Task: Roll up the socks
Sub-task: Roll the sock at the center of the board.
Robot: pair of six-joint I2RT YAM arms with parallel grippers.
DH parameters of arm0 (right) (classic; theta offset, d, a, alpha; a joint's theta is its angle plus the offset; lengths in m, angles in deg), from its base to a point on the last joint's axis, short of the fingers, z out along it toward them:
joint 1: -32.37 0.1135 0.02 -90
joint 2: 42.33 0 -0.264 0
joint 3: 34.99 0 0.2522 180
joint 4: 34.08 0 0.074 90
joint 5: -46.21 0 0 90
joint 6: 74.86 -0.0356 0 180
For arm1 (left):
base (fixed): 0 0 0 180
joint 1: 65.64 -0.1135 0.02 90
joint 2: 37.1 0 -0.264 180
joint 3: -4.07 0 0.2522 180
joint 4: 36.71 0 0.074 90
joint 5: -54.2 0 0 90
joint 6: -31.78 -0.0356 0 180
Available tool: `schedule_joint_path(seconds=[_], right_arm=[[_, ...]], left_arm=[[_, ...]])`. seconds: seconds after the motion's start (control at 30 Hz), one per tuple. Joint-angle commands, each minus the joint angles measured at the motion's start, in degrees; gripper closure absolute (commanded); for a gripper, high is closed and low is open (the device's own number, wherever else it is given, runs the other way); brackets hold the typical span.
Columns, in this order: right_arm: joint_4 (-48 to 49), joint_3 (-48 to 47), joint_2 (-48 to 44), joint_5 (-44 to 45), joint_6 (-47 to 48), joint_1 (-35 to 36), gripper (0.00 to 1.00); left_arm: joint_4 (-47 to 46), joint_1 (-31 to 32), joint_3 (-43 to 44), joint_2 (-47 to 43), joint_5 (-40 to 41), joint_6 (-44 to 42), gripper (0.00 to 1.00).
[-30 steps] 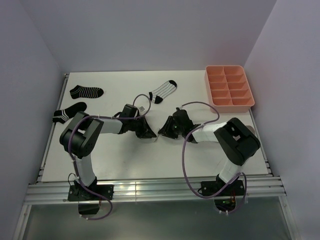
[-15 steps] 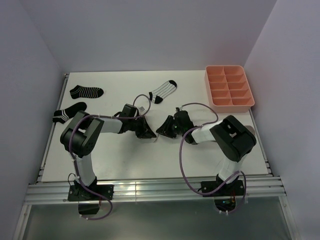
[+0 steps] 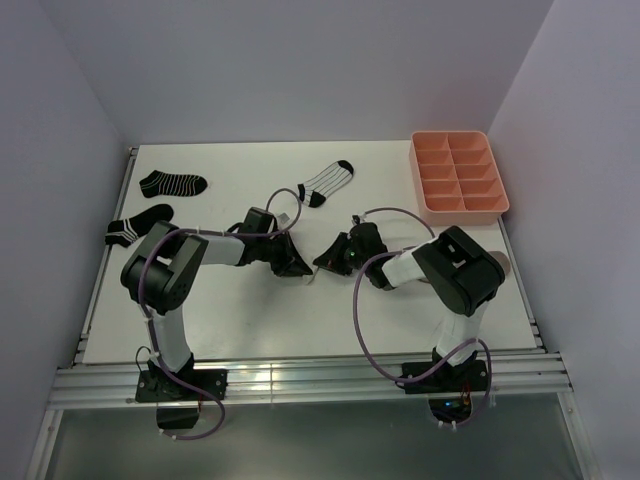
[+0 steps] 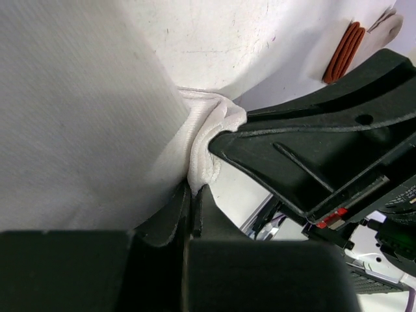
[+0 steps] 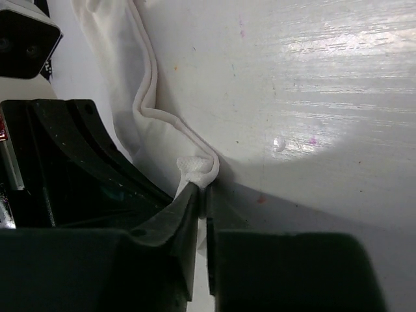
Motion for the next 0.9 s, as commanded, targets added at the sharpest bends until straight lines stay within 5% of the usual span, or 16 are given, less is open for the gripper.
schedule_joint_path(seconds=[0.0,0.1,0.23,0.33,0.57,0.87], right_arm=[[-9.84,2.41,2.61,3.95,3.36,-0.45,0.93],[-13.17,1.45,0.77,5.53,4.06,-0.54,1.0],[-19.59,-0.84,-1.78,7.46,5.38,-0.54,1.0],[-24.16,-2.69,-3.19,9.13,5.73,-0.54,1.0],[-31.73,-6.2,-4.33,10.45,5.39,-0.45,1.0],[-35.69,-8.66,-4.42,10.37,5.03,-0.37,1.0]], left_arm=[[1.28,-0.3,1.16,1.18,-0.62,-1.69,0.99],[3.29,-0.21,2.3,0.39,-0.01,-2.91,0.91],[9.26,0.05,4.06,-4.69,6.11,-7.82,0.48],[13.75,0.92,5.03,-9.34,11.57,-12.04,0.31],[14.29,8.13,2.4,-16.13,30.72,-19.78,0.29],[6.56,18.77,-0.51,-15.08,44.19,-23.04,0.31]])
